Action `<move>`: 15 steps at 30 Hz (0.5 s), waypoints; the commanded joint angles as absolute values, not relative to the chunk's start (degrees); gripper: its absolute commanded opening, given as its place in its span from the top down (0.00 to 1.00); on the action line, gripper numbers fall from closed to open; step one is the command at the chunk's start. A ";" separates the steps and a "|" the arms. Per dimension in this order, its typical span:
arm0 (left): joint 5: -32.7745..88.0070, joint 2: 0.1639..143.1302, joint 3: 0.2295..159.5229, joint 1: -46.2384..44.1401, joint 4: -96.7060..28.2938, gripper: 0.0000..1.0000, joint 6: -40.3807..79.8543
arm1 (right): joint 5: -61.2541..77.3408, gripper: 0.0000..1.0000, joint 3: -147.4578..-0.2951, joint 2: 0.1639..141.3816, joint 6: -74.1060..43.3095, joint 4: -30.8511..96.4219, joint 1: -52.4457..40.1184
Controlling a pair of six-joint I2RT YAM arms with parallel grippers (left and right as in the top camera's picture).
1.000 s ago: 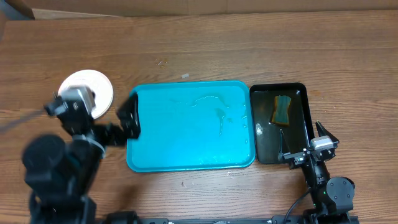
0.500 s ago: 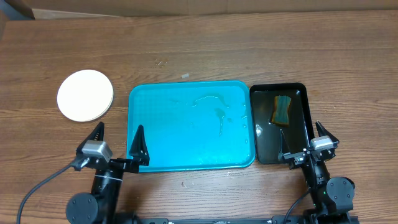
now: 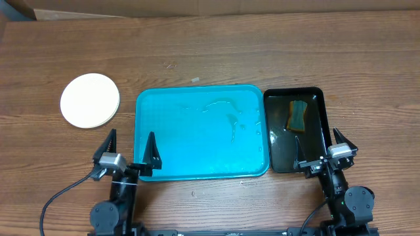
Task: Clean dirty plates on tray and stack at the side
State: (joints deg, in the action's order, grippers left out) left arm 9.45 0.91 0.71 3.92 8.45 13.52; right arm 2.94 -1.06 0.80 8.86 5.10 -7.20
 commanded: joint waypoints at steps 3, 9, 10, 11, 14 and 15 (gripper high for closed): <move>0.58 0.19 0.27 3.70 2.00 0.00 13.96 | 2.59 0.00 -0.45 0.16 8.84 4.67 -7.01; -1.83 0.19 0.27 3.70 -4.36 0.00 10.90 | 2.59 0.00 -0.45 0.16 8.84 4.67 -7.01; -1.80 0.19 0.27 3.70 -4.27 0.00 10.90 | 2.59 0.00 -0.45 0.16 8.82 4.67 -7.01; -1.80 0.19 0.27 3.70 -4.29 0.00 10.90 | 2.59 0.00 -0.45 0.16 8.84 4.67 -7.01; -1.80 0.19 0.27 3.70 -4.27 0.00 10.90 | 2.59 0.00 -0.45 0.16 8.84 4.67 -7.01; -1.80 0.19 0.27 3.70 -4.29 0.00 10.90 | 2.59 0.00 -0.45 0.16 8.84 4.67 -7.01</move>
State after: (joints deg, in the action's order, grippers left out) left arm -0.51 0.84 0.47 3.92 -4.36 12.43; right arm 2.94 -1.06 0.78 8.84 5.10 -7.20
